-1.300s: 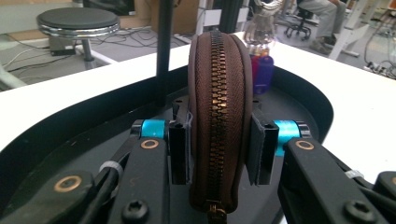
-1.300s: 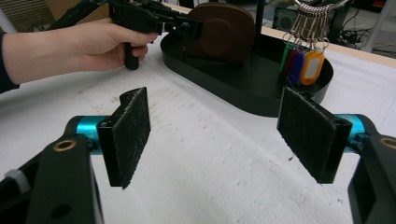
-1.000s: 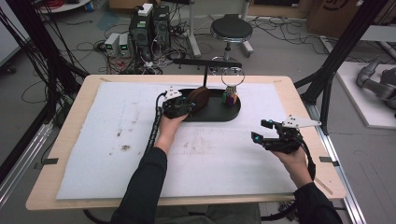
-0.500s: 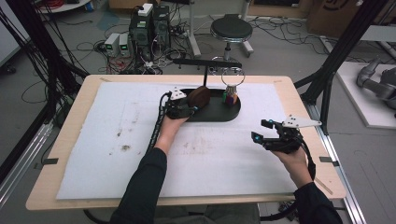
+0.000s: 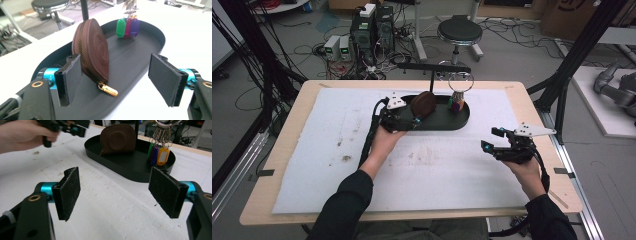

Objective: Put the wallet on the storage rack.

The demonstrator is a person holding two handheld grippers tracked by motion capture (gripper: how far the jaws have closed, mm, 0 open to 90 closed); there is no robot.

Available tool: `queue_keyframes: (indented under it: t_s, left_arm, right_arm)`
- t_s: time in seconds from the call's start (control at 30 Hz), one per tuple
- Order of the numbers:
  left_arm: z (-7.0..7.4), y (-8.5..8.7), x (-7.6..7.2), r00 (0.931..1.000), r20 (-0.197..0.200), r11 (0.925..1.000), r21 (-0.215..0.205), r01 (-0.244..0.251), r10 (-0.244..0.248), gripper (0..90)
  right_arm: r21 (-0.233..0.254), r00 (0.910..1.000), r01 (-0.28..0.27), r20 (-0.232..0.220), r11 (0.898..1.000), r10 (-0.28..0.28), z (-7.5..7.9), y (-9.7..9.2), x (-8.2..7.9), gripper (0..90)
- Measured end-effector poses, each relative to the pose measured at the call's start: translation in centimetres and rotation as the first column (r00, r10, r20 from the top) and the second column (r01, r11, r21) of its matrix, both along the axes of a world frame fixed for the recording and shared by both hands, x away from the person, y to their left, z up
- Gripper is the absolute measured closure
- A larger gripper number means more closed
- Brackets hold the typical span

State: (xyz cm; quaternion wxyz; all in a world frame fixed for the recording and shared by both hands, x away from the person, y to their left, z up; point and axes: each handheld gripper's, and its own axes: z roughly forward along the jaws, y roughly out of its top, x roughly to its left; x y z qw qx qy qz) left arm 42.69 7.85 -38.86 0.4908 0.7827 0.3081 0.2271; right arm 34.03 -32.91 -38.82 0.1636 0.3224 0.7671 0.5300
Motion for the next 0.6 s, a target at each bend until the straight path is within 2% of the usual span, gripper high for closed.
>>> queue_keyframes:
  t_s: [0.1,0.23,0.4,0.6]
  left_arm:
    - [0.9,1.2,-2.3,0.9993,0.024,0.9996,-0.002,0.03,-0.03,27.2]
    - [1.4,2.9,-4.6,0.9972,0.055,0.9986,-0.014,0.051,-0.051,27.1]
    - [1.2,5.4,-6.9,0.9959,0.07,0.9969,-0.048,0.062,-0.059,26.6]
    - [0.5,8.1,-9.0,0.9951,0.077,0.9955,-0.066,0.068,-0.063,25.8]
  right_arm:
    - [0.009,1.0,0.009,0.005,1.0,-0.009,0.1,-0.2,0.0,25.5]
    - [0.007,1.0,0.009,0.001,1.0,-0.009,0.0,-0.2,0.0,24.2]
    - [-0.005,1.0,0.007,0.005,1.0,-0.007,0.0,-0.1,0.0,23.0]
    - [-0.012,0.9999,0.006,0.015,1.0,-0.006,0.0,0.0,-0.1,22.3]
